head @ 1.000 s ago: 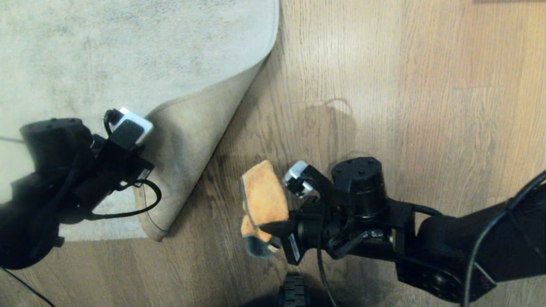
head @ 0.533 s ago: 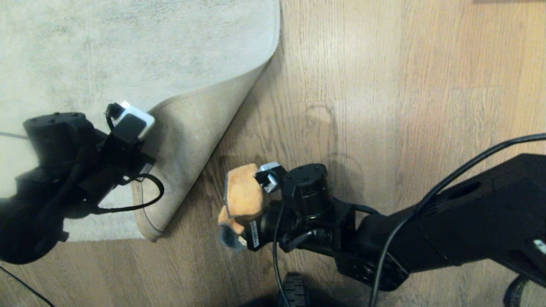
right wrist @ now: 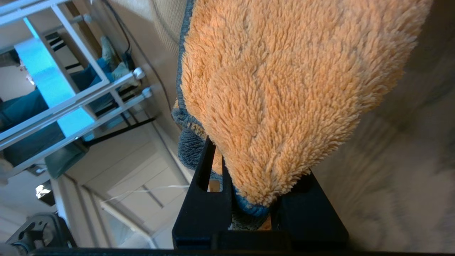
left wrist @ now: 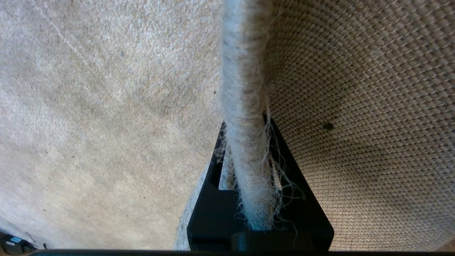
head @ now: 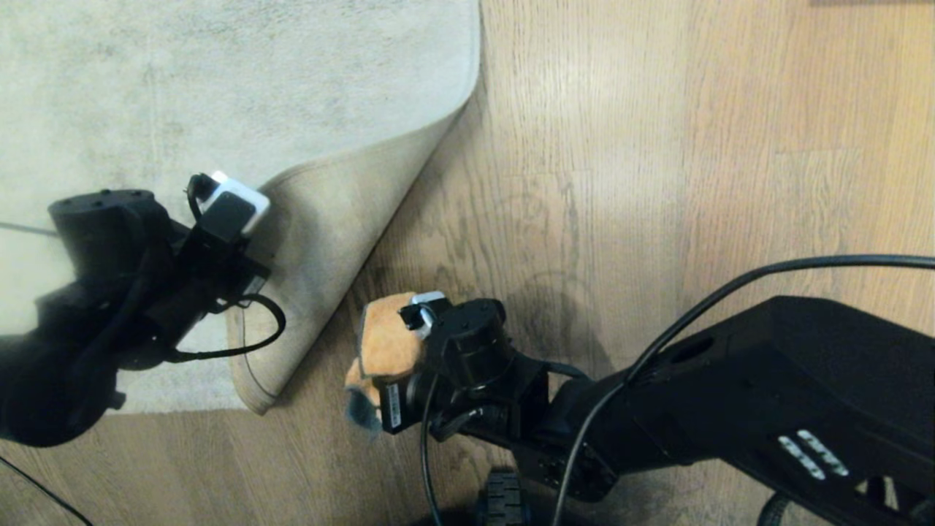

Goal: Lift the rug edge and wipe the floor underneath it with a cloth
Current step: Wipe the floor under the carpet with a rag

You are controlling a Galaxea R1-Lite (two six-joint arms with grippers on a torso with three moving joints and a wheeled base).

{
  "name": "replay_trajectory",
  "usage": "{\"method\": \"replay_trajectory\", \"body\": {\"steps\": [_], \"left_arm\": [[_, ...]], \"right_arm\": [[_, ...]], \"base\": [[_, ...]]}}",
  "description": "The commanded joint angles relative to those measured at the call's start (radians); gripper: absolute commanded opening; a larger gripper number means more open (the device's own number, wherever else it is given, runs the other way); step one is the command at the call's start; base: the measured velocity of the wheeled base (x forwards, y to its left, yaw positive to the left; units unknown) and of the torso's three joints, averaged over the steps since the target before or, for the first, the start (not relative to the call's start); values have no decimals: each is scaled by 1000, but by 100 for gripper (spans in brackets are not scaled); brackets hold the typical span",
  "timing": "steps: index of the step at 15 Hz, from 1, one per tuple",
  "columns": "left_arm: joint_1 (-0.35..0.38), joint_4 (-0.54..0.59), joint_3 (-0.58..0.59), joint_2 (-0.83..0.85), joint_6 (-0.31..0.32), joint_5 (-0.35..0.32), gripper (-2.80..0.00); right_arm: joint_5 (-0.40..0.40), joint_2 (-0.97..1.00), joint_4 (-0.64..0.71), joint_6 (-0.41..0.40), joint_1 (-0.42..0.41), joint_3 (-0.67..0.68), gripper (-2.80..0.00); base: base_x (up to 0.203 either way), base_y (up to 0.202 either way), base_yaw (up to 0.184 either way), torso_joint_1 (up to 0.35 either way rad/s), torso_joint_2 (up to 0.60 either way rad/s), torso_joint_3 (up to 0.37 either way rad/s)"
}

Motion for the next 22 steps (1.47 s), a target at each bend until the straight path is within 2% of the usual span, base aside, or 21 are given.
{"method": "replay_trajectory", "body": {"steps": [1,4,6,11,15,17,22], "left_arm": [[-4,-5,0,4,4,3,-280],[-5,-5,0,3,3,6,-280],[-7,-5,1,2,2,28,-280],[-7,-5,12,4,2,29,-280],[-30,-5,14,5,1,34,-280],[-37,-5,15,5,-1,58,-280],[-36,-5,15,8,0,60,-280]], "right_arm": [[-19,28,-4,22,44,-3,-280],[-84,58,-13,75,104,-3,-280],[-113,85,-30,78,106,-5,-280],[-169,167,-171,77,104,-20,-280],[-183,172,-176,64,42,-82,-280],[-183,169,-177,39,-5,-82,-280],[-188,150,-216,32,-38,34,-280]], "base": [[0,0,0,0,0,0],[0,0,0,0,0,0],[0,0,0,0,0,0],[0,0,0,0,0,0],[0,0,0,0,0,0],[0,0,0,0,0,0],[0,0,0,0,0,0]]}}
